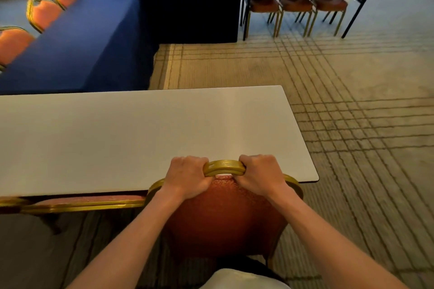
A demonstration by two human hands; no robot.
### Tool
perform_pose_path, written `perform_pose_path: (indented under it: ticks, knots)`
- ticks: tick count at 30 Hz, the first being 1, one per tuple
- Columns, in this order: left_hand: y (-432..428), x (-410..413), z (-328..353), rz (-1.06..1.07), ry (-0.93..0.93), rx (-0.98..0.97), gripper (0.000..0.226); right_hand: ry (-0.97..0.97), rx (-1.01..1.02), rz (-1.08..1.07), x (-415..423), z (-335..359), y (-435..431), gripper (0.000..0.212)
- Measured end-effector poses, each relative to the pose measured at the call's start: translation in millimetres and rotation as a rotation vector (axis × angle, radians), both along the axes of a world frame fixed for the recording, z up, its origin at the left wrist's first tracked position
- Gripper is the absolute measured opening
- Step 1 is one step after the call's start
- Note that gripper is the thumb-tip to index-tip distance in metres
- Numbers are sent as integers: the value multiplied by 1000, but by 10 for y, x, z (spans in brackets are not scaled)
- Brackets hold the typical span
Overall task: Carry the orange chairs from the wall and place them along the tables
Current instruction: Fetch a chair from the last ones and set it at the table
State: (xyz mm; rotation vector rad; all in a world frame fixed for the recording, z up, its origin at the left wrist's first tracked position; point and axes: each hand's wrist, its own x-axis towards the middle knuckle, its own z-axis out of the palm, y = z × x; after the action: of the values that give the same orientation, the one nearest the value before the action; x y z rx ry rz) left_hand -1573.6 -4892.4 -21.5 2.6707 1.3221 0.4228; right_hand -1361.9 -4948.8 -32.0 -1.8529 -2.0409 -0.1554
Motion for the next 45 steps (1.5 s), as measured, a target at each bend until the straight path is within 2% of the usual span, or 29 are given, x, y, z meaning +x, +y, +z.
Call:
perform_pose_path:
  ticks: [8,13,16,27,34,39,45]
  knots:
    - [508,76,-83,-2,-18,6,39,1,-24,4,101,-54,525,30]
    - [680,102,-125,-22,37,49,23,48,-17,2,120,-92,647,34]
    - [717,135,-163,-18,29,51,22,53,-28,-3,136,-126,688,31]
    - [762,-23,-303,82,50,-63,23,46,-70,13,-60,-279,779,31]
    - [587,-71,-344,87,-1,-79,26,48,-58,28,-87,-286,605,34]
    - [226,-208,-390,62,-49,-186,30,48,-47,22,-210,-354,205,33]
    - [-320,-377,-458,-6,-8,-283,41,75,-96,46,-345,-448,-396,34]
